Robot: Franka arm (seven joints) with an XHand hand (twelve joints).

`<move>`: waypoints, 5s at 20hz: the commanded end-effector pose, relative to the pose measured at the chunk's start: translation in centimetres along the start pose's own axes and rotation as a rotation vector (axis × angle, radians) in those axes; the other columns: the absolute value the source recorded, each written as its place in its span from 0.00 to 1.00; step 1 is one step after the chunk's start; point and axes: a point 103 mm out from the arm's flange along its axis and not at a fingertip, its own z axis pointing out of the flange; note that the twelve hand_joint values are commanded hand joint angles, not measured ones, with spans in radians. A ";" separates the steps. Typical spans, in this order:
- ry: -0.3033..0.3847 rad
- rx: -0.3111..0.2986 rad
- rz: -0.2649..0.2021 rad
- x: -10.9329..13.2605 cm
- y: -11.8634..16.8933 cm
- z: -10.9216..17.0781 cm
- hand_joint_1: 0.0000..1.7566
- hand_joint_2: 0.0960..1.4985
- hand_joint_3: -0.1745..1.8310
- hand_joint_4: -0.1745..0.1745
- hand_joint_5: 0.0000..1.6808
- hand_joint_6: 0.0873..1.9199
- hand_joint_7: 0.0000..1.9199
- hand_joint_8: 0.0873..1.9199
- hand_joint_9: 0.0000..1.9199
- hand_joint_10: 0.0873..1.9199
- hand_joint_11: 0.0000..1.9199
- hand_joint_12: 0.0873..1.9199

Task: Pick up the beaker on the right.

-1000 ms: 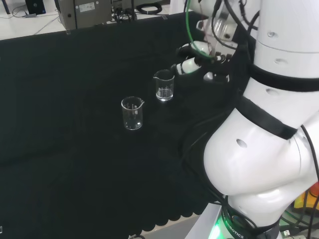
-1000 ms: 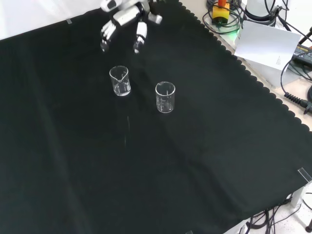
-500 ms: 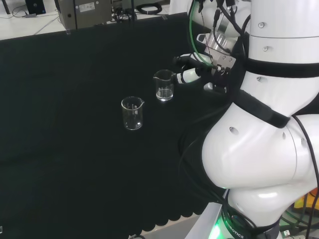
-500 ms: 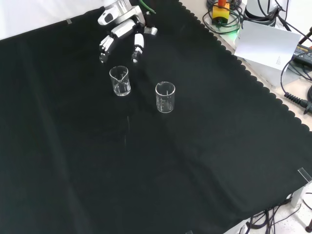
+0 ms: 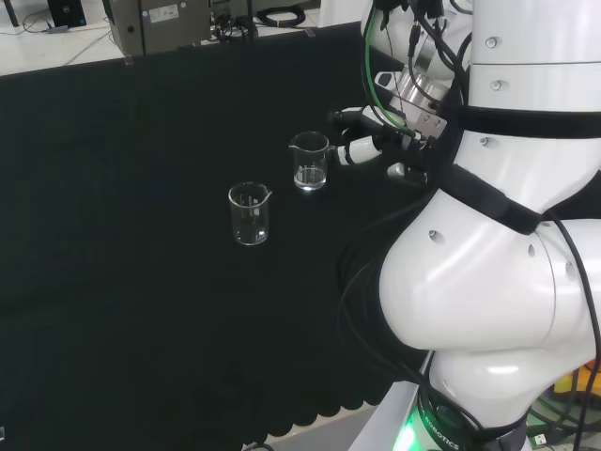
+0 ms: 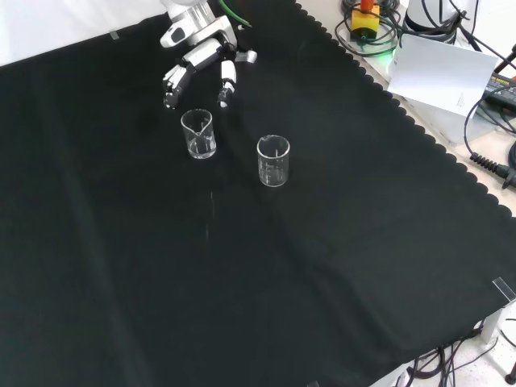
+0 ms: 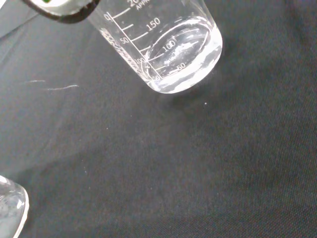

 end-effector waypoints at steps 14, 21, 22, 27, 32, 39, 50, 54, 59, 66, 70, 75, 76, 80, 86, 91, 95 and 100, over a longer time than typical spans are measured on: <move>0.109 -0.024 -0.038 -0.4 2.6 2.5 0.48 0.37 0.34 0.43 0.20 0.00 0.12 0.30 0.19 0.29 0.01 0.71; 0.132 -0.010 -0.059 0.1 3.4 3.9 0.48 0.35 0.36 0.44 0.20 0.00 0.11 0.30 0.19 0.29 0.01 0.71; 0.130 -0.009 -0.064 0.2 3.5 4.0 0.48 0.34 0.36 0.44 0.20 0.00 0.11 0.30 0.19 0.29 0.01 0.71; 0.139 -0.004 -0.074 0.6 4.1 4.6 0.48 0.34 0.36 0.45 0.20 0.00 0.11 0.30 0.19 0.29 0.01 0.71; 0.164 -0.013 -0.070 0.6 4.6 5.1 0.48 0.34 0.37 0.45 0.20 0.00 0.11 0.30 0.19 0.29 0.00 0.71; 0.243 -0.039 -0.098 1.0 5.2 5.8 0.50 0.33 0.37 0.46 0.22 0.00 0.12 0.31 0.20 0.29 0.01 0.71; 0.251 -0.067 -0.086 1.1 5.4 6.0 0.51 0.32 0.37 0.48 0.26 0.00 0.14 0.31 0.20 0.29 0.01 0.70; 0.257 -0.073 -0.078 1.1 5.5 6.3 0.53 0.32 0.37 0.48 0.32 0.02 0.18 0.32 0.23 0.28 0.02 0.69; 0.268 -0.078 -0.076 1.6 6.0 6.7 0.56 0.34 0.38 0.47 0.27 0.38 0.22 0.34 0.28 0.25 0.05 0.69; 0.275 -0.138 -0.070 2.8 6.7 6.1 0.62 0.38 0.40 0.43 0.37 0.46 0.28 0.35 0.36 0.25 0.20 0.64; 0.227 -0.207 -0.015 2.8 6.5 5.1 0.69 0.55 0.24 0.30 0.68 0.35 0.55 0.30 0.61 0.15 0.61 0.41; 0.170 -0.252 -0.010 2.5 5.9 4.1 0.74 0.60 0.12 0.10 0.78 0.19 0.71 0.16 0.79 0.00 0.72 0.31; 0.160 -0.256 -0.016 2.5 5.8 3.6 0.74 0.61 0.11 0.05 0.79 0.17 0.72 0.14 0.80 0.00 0.72 0.30; 0.119 -0.253 -0.056 2.9 5.5 1.4 0.75 0.61 0.10 0.00 0.82 0.12 0.75 0.09 0.84 0.00 0.73 0.29; 0.099 -0.161 -0.108 4.1 4.5 -1.7 0.75 0.60 0.10 0.00 0.85 0.06 0.78 0.02 0.90 0.00 0.75 0.27; 0.060 -0.143 -0.117 5.2 2.3 -3.8 0.75 0.56 0.15 0.00 0.87 0.02 0.80 0.00 0.93 0.00 0.78 0.25; 0.044 -0.102 -0.126 6.5 0.3 -4.5 0.75 0.43 0.32 0.00 0.90 0.00 0.82 0.00 0.95 0.00 0.79 0.24; 0.011 -0.075 -0.136 8.3 -2.3 -4.8 0.76 0.40 0.35 0.00 0.90 0.01 0.83 0.00 0.95 0.00 0.79 0.24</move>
